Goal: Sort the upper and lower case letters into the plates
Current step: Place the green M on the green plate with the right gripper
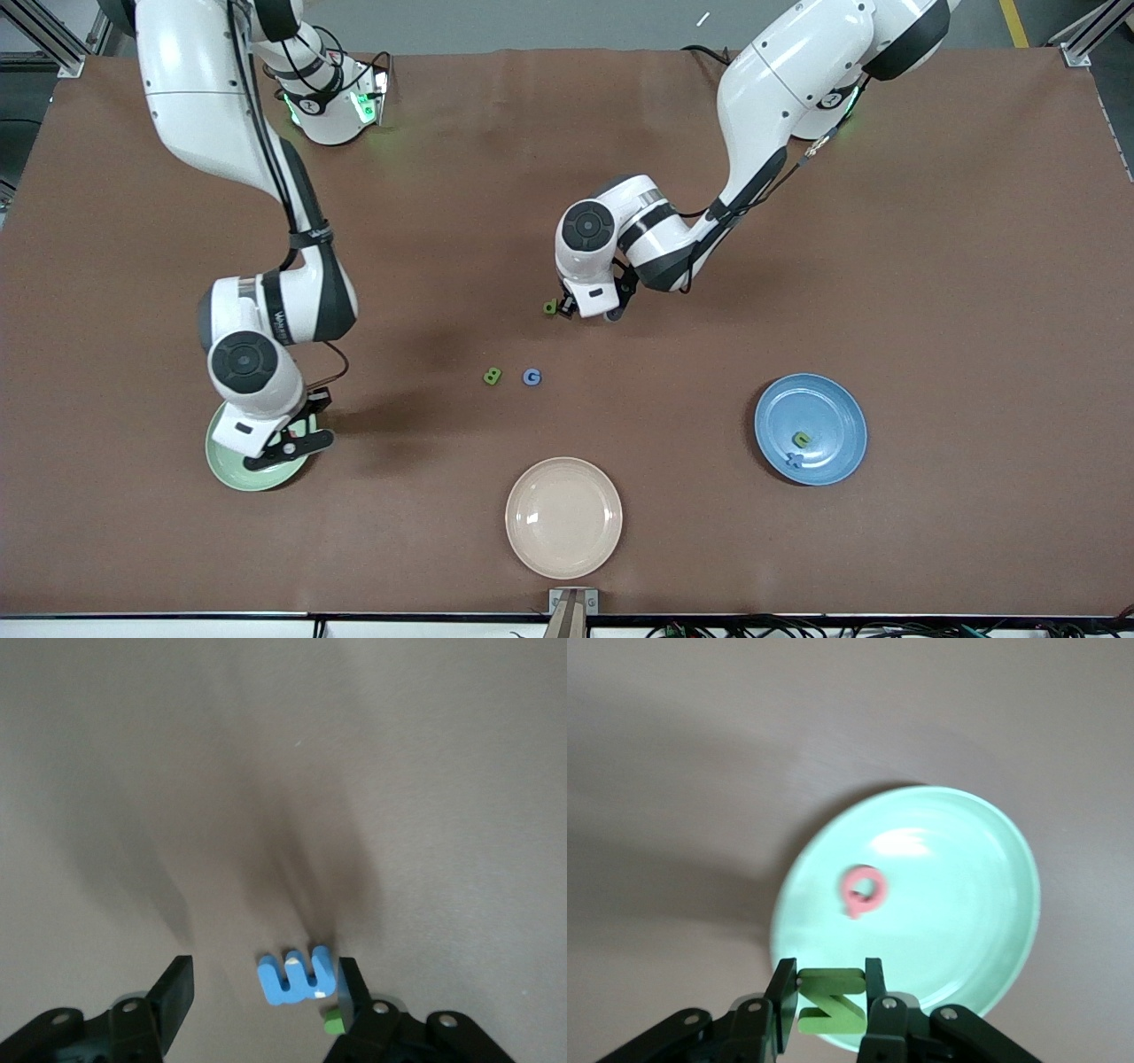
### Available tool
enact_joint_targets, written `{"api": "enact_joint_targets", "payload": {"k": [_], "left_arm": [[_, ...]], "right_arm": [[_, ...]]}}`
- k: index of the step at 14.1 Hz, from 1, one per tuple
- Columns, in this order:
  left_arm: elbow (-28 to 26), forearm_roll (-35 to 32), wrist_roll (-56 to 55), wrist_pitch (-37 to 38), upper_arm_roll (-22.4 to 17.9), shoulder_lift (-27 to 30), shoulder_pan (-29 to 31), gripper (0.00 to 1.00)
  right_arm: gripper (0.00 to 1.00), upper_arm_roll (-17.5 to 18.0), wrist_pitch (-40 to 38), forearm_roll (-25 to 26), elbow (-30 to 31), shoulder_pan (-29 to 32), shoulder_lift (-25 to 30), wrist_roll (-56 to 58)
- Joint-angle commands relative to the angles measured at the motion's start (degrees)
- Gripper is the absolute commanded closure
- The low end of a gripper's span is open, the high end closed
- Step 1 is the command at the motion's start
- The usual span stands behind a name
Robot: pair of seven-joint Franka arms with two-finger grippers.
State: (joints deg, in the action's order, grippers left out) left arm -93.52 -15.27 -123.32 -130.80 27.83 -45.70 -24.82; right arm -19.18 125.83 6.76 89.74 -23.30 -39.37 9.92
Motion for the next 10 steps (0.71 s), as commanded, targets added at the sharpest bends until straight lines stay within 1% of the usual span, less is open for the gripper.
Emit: {"api": "enact_joint_targets", "payload": {"k": [1, 2, 3, 4, 5, 6, 7, 8, 10], "left_arm": [[-0.17, -0.02, -4.2, -1.73, -1.02, -0.09, -0.4, 0.29], [-0.09, -0.02, -4.99, -2.43, -1.28, -0.35, -0.75, 0.29], [-0.09, -0.11, -5.52, -3.48, -1.98, -0.53, -1.54, 0.3], [0.09, -0.37, -6.49, -4.28, -3.81, -0.7, -3.46, 0.31], [0.26, -0.38, -7.45, -4.81, -6.09, -0.7, -5.66, 0.31], [0.35, -0.38, -7.46, -5.25, -7.68, -0.79, -7.33, 0.31], [0.35, -0.29, -7.55, -5.51, -8.05, -0.88, -7.87, 0.31], [0.35, -0.29, -7.55, -5.52, -8.05, -0.88, -7.88, 0.31], [0.35, -0.11, -7.55, -5.52, -8.05, -0.79, -7.96, 0.31]], "right_arm": [[0.74, 0.55, 3.09, 0.63, 1.06, 2.46, -0.52, 2.12], [0.47, 0.55, 3.37, 0.45, 1.06, 2.73, -0.96, 2.12], [0.23, 0.55, 3.63, 0.36, 1.06, 2.73, -1.06, 2.03], [0.12, 0.55, 3.55, 0.28, 1.06, 2.56, -0.97, 1.94], [0.1, 0.64, 3.46, -0.07, 0.97, 2.21, -0.8, 1.77], [0.1, 0.81, 3.46, -0.25, 0.88, 1.85, -0.71, 1.42], [0.1, 1.51, 3.46, -0.6, 0.62, 1.59, -0.62, 1.16], [0.1, 2.39, 3.37, -2.43, 0.36, 1.59, -0.44, 0.46], [0.1, 3.01, 3.28, -8.84, -0.96, 0.28, -0.35, -0.78]]}}
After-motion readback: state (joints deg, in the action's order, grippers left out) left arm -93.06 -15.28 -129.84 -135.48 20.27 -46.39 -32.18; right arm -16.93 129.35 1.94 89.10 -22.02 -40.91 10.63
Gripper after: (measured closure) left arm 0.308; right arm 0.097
